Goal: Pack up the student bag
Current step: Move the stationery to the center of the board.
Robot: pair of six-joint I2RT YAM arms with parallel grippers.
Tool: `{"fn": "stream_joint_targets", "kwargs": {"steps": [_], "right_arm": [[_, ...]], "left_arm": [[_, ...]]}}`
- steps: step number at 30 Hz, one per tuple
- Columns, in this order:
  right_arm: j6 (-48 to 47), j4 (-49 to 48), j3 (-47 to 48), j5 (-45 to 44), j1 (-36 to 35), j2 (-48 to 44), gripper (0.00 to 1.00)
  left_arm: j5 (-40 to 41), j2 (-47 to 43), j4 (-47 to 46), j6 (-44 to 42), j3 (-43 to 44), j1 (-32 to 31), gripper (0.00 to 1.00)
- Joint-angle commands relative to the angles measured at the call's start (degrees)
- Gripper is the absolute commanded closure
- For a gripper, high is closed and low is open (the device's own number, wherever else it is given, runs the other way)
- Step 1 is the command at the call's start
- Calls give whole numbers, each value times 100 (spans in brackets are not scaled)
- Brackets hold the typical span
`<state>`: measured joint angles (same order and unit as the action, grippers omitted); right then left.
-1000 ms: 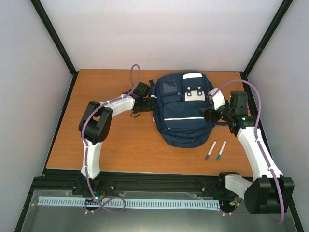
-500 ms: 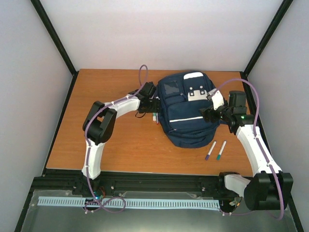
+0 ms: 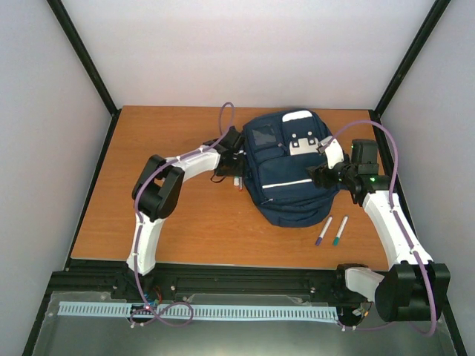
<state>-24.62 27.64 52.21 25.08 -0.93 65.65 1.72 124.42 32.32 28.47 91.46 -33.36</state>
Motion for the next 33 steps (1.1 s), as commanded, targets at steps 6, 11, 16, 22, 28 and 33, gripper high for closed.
{"fn": "stream_joint_targets", "kwargs": {"steps": [6,11,16,22,28,33], "right_arm": [[-65,18,-26,150,23,18,20],[-84,38,-18,220,23,22,22],[-74,37,-18,265,20,39,23],[-176,183,120,303,17,326,29],[-144,352,209,528,14,492,33],[-132,332,196,584,14,461,33]], "left_arm": [[833,-88,735,17,-318,-118,44],[1081,-408,713,154,-834,-118,51],[1279,-698,682,246,-1340,-118,60],[1442,-902,573,152,-1697,-109,66],[1555,-842,613,171,-1590,-62,68],[1502,-1060,646,252,-1576,-39,54]]}}
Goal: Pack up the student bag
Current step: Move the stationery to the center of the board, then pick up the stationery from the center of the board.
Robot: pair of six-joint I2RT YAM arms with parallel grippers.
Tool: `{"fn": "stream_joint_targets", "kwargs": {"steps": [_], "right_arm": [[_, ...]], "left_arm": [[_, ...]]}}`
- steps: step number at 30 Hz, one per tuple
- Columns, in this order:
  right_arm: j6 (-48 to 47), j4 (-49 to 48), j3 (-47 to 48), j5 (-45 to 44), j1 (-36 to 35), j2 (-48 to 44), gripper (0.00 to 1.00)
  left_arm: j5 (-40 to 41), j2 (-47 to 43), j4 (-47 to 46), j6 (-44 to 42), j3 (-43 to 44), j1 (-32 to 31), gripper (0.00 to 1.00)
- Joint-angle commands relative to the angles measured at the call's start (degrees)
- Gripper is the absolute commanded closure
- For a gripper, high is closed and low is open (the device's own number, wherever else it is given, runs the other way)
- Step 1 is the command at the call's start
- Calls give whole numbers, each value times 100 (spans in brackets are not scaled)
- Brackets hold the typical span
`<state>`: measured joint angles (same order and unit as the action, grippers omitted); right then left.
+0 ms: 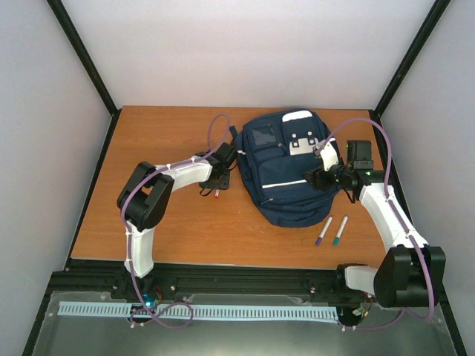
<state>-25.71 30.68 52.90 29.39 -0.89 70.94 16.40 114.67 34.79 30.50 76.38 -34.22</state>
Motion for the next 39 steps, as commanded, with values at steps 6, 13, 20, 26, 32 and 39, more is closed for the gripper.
{"fn": "stream_joint_targets", "kwargs": {"steps": [6,13,20,26,32,39], "right_arm": [[-43,45,125,146,9,-36,33],[-52,60,123,146,9,-36,34],[-80,69,115,129,5,-53,34],[-88,79,110,140,8,-37,34],[-108,88,111,154,9,-19,34],[-101,100,115,181,9,-1,34]], "left_arm": [[182,-313,478,182,186,145,46],[-306,20,427,148,822,494,48],[-528,490,536,135,1374,782,54],[-346,628,556,222,1406,829,68],[-177,634,581,250,1296,835,76],[-24,618,690,296,1150,838,78]]}}
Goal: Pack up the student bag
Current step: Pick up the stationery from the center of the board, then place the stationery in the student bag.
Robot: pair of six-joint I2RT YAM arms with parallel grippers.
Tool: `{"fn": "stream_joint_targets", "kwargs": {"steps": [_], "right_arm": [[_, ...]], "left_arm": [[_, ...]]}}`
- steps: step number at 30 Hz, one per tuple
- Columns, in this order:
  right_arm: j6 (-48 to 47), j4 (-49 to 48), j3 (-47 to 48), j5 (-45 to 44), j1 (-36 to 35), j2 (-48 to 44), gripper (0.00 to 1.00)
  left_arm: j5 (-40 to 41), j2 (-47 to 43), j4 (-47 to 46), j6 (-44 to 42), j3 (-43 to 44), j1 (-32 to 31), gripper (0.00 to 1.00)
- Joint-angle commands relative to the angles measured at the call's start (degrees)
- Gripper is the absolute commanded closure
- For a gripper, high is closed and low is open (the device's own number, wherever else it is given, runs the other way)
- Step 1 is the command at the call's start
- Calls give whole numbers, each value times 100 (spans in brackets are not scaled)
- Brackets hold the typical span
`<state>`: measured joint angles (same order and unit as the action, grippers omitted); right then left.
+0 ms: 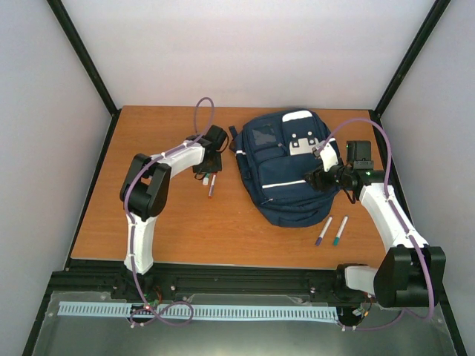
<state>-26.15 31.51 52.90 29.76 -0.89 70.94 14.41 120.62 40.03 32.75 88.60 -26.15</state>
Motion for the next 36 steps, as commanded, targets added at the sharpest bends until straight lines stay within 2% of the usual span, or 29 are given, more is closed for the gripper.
{"fn": "stream_joint_targets", "kwargs": {"steps": [1,4,7,10,12,14,19,22,25,30,36], "right_arm": [[-53,19,114,159,9,7,34],[-41,27,110,225,9,37,35],[-48,40,183,263,7,96,39],[-471,415,456,364,-3,307,45],[-1147,764,613,278,-27,460,48],[-1821,1029,676,-26,-79,568,52],[-3030,1158,440,-832,-235,493,53],[-3523,987,134,-1002,-367,268,52],[-3920,688,-93,-1544,-724,159,51],[-4233,436,-125,-2032,-1129,220,51],[-4582,-11,-246,-2493,-1541,426,49]], "left_arm": [[184,4,160,77,-159,31,78],[122,-115,97,122,-500,31,71],[115,-276,15,144,-801,31,70],[60,-382,22,123,-953,27,76],[29,-529,-7,133,-1097,27,85],[-30,-756,-81,143,-1275,23,89],[-365,-1430,-161,77,-1600,-18,93],[-839,-1861,-336,-30,-1751,-164,94],[-1535,-2286,-599,-82,-1887,-432,96],[-2468,-2993,-1271,-177,-2148,-859,99],[-3324,-3766,-2225,44,-2694,-908,99]]}}
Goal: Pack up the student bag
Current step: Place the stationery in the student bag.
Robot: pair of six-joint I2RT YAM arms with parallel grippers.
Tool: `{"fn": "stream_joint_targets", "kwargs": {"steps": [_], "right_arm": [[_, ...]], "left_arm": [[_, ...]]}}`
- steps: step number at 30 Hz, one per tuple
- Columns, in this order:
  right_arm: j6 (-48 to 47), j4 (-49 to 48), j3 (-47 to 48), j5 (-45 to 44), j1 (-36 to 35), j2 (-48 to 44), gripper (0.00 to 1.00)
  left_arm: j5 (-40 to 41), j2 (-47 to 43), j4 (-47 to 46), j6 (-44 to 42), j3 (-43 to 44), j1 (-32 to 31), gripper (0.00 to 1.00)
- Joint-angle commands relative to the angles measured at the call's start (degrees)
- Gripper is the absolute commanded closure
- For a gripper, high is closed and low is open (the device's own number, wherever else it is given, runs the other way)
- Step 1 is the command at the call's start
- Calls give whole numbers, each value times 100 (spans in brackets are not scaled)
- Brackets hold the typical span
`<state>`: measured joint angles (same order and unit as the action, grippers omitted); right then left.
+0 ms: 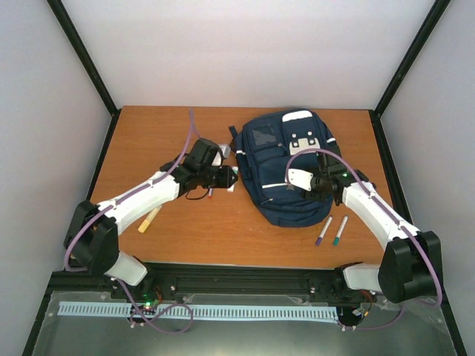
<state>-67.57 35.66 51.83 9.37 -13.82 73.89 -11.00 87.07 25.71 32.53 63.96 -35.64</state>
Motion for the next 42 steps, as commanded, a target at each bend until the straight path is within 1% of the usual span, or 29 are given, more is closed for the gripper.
{"fn": "stream_joint_targets", "kwargs": {"steps": [1,5,11,17,20,24,28,31,34,35,38,39,42], "right_arm": [[-493,-478,-160,-506,-296,175,49],[-543,-649,-194,-702,-491,392,49],[-539,-673,-208,-838,-749,582,49],[-876,63,-43,-409,-793,467,45],[-1110,286,-42,-531,-836,423,45],[-1172,461,-45,-594,-849,381,45],[-1036,99,-220,-905,-857,403,45],[-881,-98,-283,-975,-858,390,46],[-608,-547,-329,-1142,-867,375,63],[-536,-662,-313,-1187,-868,385,72],[-388,-699,-206,-1104,-887,335,92],[-335,-663,-161,-1063,-916,290,96],[-101,-460,44,-1016,-1181,214,97]], "left_arm": [[-874,-485,-924,97,-292,40,99],[-1110,-614,-1067,151,-417,32,99],[-1099,-626,-1039,82,-514,31,99],[-1190,-560,-1199,162,-602,31,99],[-1283,-465,-1297,223,-622,26,99],[-1383,-367,-1454,324,-687,-2,99],[-1395,-319,-1511,359,-735,-15,99],[-1402,-299,-1512,367,-752,-30,99],[-1381,-290,-1521,389,-770,-35,99],[-1372,-290,-1536,404,-805,-39,99],[-1390,-281,-1660,488,-888,-48,99],[-1415,-281,-1654,479,-880,-49,99],[-1331,-397,-1527,362,-835,-49,99]]}}
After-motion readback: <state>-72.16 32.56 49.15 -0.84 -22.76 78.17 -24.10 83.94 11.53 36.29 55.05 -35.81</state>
